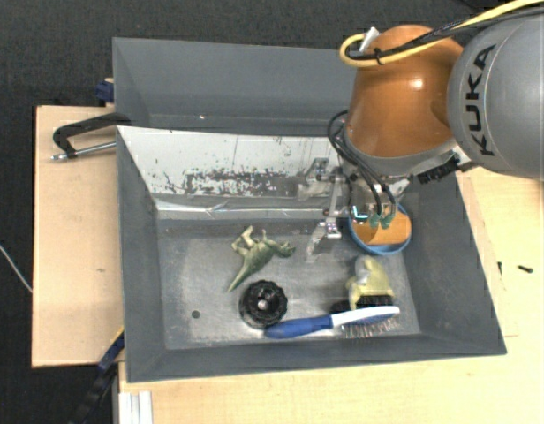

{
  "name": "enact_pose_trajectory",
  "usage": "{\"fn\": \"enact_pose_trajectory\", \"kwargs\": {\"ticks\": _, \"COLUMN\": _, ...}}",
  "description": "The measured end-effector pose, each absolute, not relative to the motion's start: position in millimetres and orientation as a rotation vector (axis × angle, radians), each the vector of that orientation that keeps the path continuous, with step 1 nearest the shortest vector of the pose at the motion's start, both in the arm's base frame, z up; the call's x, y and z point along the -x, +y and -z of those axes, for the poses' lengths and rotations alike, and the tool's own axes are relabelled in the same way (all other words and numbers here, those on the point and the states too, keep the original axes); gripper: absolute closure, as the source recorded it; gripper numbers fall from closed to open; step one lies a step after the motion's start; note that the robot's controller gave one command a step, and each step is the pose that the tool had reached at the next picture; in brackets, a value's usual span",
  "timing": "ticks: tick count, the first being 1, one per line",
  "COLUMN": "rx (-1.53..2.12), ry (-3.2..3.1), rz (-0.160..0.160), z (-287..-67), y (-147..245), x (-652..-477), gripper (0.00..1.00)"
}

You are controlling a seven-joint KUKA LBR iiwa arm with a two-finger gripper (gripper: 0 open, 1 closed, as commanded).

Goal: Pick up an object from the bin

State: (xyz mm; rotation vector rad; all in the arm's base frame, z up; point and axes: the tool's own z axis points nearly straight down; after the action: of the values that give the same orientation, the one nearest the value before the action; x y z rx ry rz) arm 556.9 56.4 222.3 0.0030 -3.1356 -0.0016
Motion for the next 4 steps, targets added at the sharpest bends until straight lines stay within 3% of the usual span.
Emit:
{"fn": "enact_pose_trajectory", "kwargs": {"ticks": 1, "rx": -0.111, "ry": -3.146, "rz": 0.002, "z": -84, "y": 76, "x": -580.4, "gripper": 0.00}}
{"fn": "enact_pose_trajectory", "kwargs": {"ticks": 2, "rx": 0.042, "ry": -3.149, "rz": 0.003, "z": -102, "y": 56, "x": -592.2, "gripper": 0.00}}
{"fn": "enact_pose_trajectory", "kwargs": {"ticks": 3, "rx": 0.350, "ry": -3.128, "rz": 0.006, "z": -101, "y": 89, "x": -600.1, "gripper": 0.00}}
{"fn": "enact_pose_trajectory", "kwargs": {"ticks": 4, "rx": -0.227, "ry": -3.171, "rz": 0.006, "z": -77, "y": 90, "x": -559.0, "gripper": 0.00}}
